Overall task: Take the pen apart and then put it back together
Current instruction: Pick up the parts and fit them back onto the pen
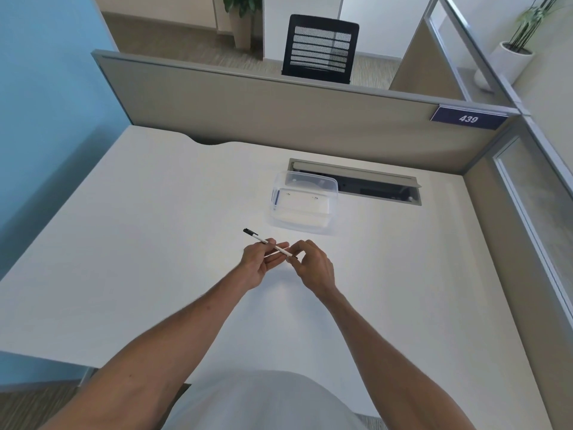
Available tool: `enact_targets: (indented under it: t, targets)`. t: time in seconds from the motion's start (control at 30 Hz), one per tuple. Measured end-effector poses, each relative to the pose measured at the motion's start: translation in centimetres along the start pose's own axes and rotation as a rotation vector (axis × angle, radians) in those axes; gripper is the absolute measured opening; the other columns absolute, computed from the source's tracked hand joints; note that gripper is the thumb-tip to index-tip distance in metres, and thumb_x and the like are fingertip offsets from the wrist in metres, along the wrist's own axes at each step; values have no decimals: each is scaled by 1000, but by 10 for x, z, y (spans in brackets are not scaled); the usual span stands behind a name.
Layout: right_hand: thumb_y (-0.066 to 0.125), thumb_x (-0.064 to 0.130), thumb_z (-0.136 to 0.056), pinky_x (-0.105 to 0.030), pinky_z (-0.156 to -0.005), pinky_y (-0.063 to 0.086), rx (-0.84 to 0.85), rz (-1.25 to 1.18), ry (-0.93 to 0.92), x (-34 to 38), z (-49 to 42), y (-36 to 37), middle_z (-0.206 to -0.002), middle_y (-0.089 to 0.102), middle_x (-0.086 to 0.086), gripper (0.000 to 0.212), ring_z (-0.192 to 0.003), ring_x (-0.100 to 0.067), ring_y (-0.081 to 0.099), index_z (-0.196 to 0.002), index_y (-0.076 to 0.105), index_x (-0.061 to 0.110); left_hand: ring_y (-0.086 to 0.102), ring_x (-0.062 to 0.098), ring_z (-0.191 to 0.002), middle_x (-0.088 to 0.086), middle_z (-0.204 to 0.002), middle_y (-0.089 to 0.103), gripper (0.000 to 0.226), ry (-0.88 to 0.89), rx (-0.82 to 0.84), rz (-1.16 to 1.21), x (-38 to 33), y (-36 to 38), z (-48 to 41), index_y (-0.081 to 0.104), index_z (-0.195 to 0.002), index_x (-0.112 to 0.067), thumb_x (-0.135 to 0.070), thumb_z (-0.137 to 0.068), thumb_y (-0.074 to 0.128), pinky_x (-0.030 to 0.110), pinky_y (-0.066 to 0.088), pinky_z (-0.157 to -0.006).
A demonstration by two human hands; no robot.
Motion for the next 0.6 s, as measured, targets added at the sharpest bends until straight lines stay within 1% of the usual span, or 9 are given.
enact_targets:
  t: [0.03,0.1,0.17,0.23,0.3,0.37,0.47,0.53,0.6]
  targets:
    - [75,38,-96,-32,-67,51,9,-62,30,-2,0,1,-103,71,20,10,-74,-11,66,-101,67,35,81,39,-106,25,-124,79,4,-2,1,-9,1,0,0,61,-106,-6,-7,-110,59,37,70,-82]
    - [78,36,-94,-38,-70,56,2,-281,102,-7,0,-1,-98,77,16,8,-74,-20,68,-96,72,31,79,43,-111,23,-123,80,2,-2,5,-27,3,0,2,62,-108,-6,-8,-108,61,40,69,-88]
    - [82,27,-93,-34,-62,55,-25,-525,181,-14,1,-6,-94,80,5,9,-70,-26,69,-94,77,20,79,42,-114,22,-125,80,4,1,13,-22,4,-1,4,65,-109,-7,-10,-106,64,42,67,-96]
    - [81,18,-92,-28,-59,49,-30,-672,261,-22,2,-11,-92,81,-2,8,-69,-20,70,-95,78,12,79,41,-114,21,-124,80,5,5,19,33,2,-2,6,65,-107,-10,-14,-106,67,44,65,-100]
    - [80,16,-90,-30,-61,47,-24,-770,340,-32,5,-12,-88,78,-4,10,-71,-19,71,-98,78,9,80,40,-112,22,-123,81,5,18,1,67,-3,-7,5,64,-103,-11,-14,-105,68,43,65,-99]
    - [81,15,-89,-33,-66,47,-31,-868,414,-42,8,-14,-86,76,-3,15,-73,-20,72,-101,78,7,83,37,-104,24,-121,80,6,19,-14,40,-6,-10,4,67,-108,-8,-8,-102,69,39,68,-91]
    - [81,16,-90,-38,-75,50,-63,-990,478,-53,13,-18,-93,79,-4,22,-82,-23,76,-107,76,4,84,31,-100,27,-120,80,24,-23,22,-28,0,-6,6,70,-122,3,-3,-99,71,32,69,-85]
    - [79,19,-93,-40,-82,54,-82,-1056,486,-54,14,-21,-104,83,-4,24,-94,-27,80,-110,75,3,82,28,-106,25,-121,80,31,-66,58,-77,6,-4,7,70,-127,7,-2,-98,73,30,68,-87]
    - [74,20,-98,-43,-89,55,-83,-1113,484,-54,12,-22,-115,84,-4,17,-108,-28,80,-108,72,7,81,27,-111,24,-122,80,34,-112,86,-158,12,-2,7,71,-130,8,-3,-98,73,31,68,-88]
Point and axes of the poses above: each hand's wrist, its own z-axis away from the middle knuckle, its own y-axis out of the palm, x = y × z, the point moved 6 cm from there along -z, towards the middle knuckle
